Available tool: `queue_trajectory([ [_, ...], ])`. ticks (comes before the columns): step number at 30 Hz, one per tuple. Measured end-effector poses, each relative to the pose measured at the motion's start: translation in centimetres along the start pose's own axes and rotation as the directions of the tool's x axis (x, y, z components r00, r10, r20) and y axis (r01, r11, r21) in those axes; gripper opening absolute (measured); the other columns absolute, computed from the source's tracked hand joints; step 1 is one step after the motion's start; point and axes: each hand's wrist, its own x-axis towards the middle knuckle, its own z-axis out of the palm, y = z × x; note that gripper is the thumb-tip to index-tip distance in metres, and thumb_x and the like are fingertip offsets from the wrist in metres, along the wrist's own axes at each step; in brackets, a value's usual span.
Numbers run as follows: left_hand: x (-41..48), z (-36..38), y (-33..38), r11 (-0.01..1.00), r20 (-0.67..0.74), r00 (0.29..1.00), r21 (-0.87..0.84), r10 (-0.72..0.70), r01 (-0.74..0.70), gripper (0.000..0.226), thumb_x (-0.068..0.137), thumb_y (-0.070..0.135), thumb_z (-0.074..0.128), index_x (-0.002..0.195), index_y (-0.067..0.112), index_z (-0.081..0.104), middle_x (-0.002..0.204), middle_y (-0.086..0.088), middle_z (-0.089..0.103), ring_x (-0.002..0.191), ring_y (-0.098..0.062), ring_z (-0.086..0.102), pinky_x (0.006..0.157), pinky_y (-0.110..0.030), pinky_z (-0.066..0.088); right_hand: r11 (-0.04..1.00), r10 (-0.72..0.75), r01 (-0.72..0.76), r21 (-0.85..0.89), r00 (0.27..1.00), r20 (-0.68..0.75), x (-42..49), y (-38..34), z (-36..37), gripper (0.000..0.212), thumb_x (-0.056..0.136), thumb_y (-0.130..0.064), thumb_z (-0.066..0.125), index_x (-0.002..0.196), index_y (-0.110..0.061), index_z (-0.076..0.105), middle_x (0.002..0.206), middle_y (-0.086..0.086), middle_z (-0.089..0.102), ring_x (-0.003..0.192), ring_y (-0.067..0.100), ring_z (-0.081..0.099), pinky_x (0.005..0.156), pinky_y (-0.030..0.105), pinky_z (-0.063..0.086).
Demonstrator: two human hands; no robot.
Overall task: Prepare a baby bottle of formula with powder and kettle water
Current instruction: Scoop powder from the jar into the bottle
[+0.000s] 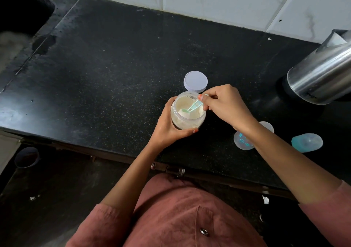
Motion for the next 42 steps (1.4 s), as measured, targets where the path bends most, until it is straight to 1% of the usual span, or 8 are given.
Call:
queue_trajectory([
  [5, 0.0, 0.0, 0.0, 1.0, -0.004, 1.0, -0.005, -0.006, 0.006, 0.081, 0.058, 0.038, 0.08, 0.12, 0.054, 0.031, 0.12, 0.027, 0.048, 0.114, 0.008, 0.048, 0.089, -0.006, 0.038, 0.98, -0.155, 0.145, -0.138, 0.986, -0.06, -0.9, -0.3, 1.0, 0.022, 0.089, -0.022, 0.056, 0.085, -0.005, 0.07, 0.073, 0.008, 0.069, 0.068, 0.019, 0.063, 0.067, 0.036, 0.051],
  [12, 0.0, 0.0, -0.3, 1.0, -0.009, 1.0, -0.017, 0.01, -0.01, 0.084, 0.06, 0.018, 0.084, 0.12, 0.05, 0.034, 0.118, 0.023, 0.051, 0.112, 0.008, 0.05, 0.087, -0.006, 0.039, 0.959, -0.202, 0.201, -0.2, 0.979, 0.011, -1.4, -0.9, 2.0, 0.02, 0.089, -0.02, 0.055, 0.094, -0.009, 0.071, 0.088, 0.011, 0.07, 0.079, 0.025, 0.064, 0.072, 0.037, 0.051],
  [17, 0.0, -0.1, 0.0, 1.0, 0.005, 1.0, -0.022, 0.003, -0.003, 0.084, 0.059, 0.024, 0.084, 0.12, 0.048, 0.032, 0.118, 0.023, 0.048, 0.111, 0.011, 0.049, 0.087, -0.005, 0.038, 0.958, -0.14, 0.162, -0.235, 0.984, 0.106, -0.8, -1.2, 1.9, 0.028, 0.089, -0.021, 0.055, 0.076, 0.002, 0.066, 0.065, 0.008, 0.06, 0.066, 0.024, 0.058, 0.057, 0.032, 0.044],
  [23, 0.0, -0.1, 0.4, 1.0, 0.003, 1.0, -0.023, 0.001, -0.001, 0.08, 0.057, 0.036, 0.079, 0.119, 0.053, 0.032, 0.118, 0.031, 0.049, 0.112, 0.008, 0.049, 0.087, -0.006, 0.039, 0.971, -0.093, 0.13, -0.202, 0.979, 0.18, -0.2, -1.6, 1.4, 0.028, 0.088, -0.021, 0.056, 0.085, 0.005, 0.067, 0.079, 0.017, 0.067, 0.073, 0.025, 0.062, 0.062, 0.031, 0.044],
  [28, 0.0, -0.1, 0.3, 1.0, -0.005, 1.0, -0.027, 0.012, -0.012, 0.08, 0.058, 0.033, 0.082, 0.12, 0.052, 0.034, 0.117, 0.033, 0.051, 0.112, 0.005, 0.051, 0.087, -0.008, 0.04, 0.979, -0.068, 0.108, -0.173, 0.974, 0.218, -0.4, -2.1, 1.3, 0.029, 0.088, -0.019, 0.057, 0.085, 0.008, 0.066, 0.081, 0.02, 0.068, 0.078, 0.031, 0.063, 0.074, 0.042, 0.051],
  [33, 0.0, -0.1, 0.1, 1.0, 0.001, 1.0, -0.012, 0.017, -0.017, 0.084, 0.06, 0.02, 0.085, 0.119, 0.052, 0.034, 0.114, 0.04, 0.05, 0.11, 0.009, 0.051, 0.084, -0.004, 0.039, 0.986, -0.062, 0.093, -0.136, 0.974, 0.217, -0.4, -2.7, 1.7, 0.027, 0.087, -0.017, 0.057, 0.077, 0.005, 0.067, 0.071, 0.014, 0.066, 0.069, 0.025, 0.06, 0.062, 0.03, 0.044],
  [36, 0.0, -0.1, 0.0, 1.0, 0.001, 1.0, -0.016, 0.017, -0.017, 0.085, 0.06, 0.016, 0.084, 0.119, 0.049, 0.034, 0.115, 0.035, 0.05, 0.11, 0.011, 0.05, 0.084, -0.004, 0.039, 0.987, -0.055, 0.086, -0.135, 0.974, 0.218, -0.3, -2.8, 1.9, 0.026, 0.087, -0.017, 0.057, 0.071, 0.001, 0.066, 0.057, 0.001, 0.056, 0.057, 0.014, 0.052, 0.053, 0.022, 0.037],
  [42, -0.1, -0.2, 0.4, 0.999, 0.013, 1.0, -0.033, 0.001, 0.0, 0.079, 0.058, 0.034, 0.08, 0.119, 0.051, 0.033, 0.115, 0.029, 0.05, 0.11, 0.01, 0.05, 0.085, -0.005, 0.04, 0.988, -0.08, 0.108, -0.114, 0.971, 0.226, -0.2, -2.5, 1.5, 0.021, 0.087, -0.017, 0.058, 0.076, -0.003, 0.07, 0.06, -0.004, 0.058, 0.061, 0.012, 0.056, 0.056, 0.022, 0.04],
])
